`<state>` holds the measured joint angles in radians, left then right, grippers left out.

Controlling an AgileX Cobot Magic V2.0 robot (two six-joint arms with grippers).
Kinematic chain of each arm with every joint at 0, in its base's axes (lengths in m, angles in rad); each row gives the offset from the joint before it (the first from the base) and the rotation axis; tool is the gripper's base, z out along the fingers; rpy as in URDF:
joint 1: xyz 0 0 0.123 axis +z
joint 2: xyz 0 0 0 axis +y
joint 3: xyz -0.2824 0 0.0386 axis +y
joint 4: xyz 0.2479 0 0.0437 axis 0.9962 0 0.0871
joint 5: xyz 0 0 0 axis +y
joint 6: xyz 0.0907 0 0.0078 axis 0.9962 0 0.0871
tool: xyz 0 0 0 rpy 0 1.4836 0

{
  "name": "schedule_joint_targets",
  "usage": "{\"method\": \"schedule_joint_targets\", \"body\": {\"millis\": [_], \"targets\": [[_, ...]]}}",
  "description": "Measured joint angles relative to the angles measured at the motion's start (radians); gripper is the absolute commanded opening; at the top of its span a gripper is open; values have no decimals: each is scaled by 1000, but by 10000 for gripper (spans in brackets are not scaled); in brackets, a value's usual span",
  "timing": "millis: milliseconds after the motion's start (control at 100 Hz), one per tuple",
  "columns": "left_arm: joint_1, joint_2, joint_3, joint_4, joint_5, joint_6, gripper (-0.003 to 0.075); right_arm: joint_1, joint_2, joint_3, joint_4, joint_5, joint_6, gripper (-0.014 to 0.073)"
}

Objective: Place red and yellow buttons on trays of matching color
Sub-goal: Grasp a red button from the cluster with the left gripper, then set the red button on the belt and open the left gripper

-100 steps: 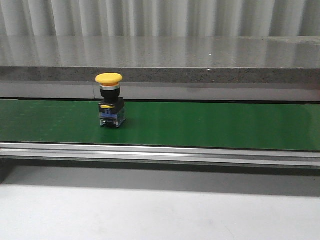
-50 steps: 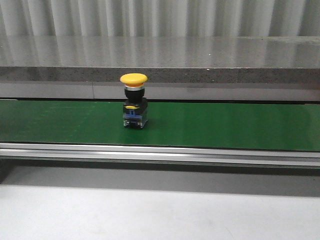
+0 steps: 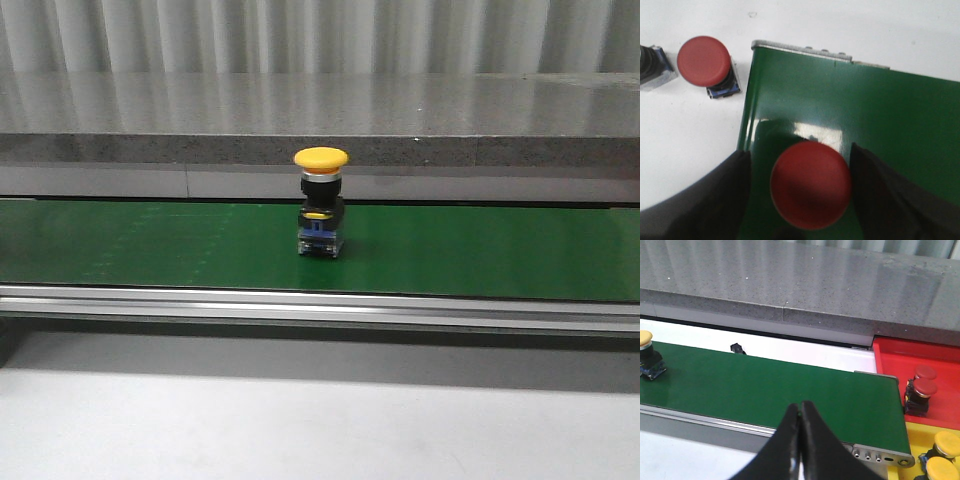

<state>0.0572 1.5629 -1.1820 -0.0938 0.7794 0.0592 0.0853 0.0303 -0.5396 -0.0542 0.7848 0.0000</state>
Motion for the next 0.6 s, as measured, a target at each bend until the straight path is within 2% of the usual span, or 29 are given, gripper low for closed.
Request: {"method": "schedule_joint_targets", "body": {"millis": [230, 300, 420, 600], "targets": [[-57, -115, 31, -14, -106, 49, 437, 0, 0, 0, 0, 0, 0, -66], [-85, -170, 64, -16, -143, 55, 407, 0, 0, 0, 0, 0, 0, -66], [-135, -271, 138, -18, -206, 57, 267, 0, 0, 0, 0, 0, 0, -66], [-204, -431, 294, -19, -344, 57, -6, 0, 0, 0, 0, 0, 0, -66]]}}
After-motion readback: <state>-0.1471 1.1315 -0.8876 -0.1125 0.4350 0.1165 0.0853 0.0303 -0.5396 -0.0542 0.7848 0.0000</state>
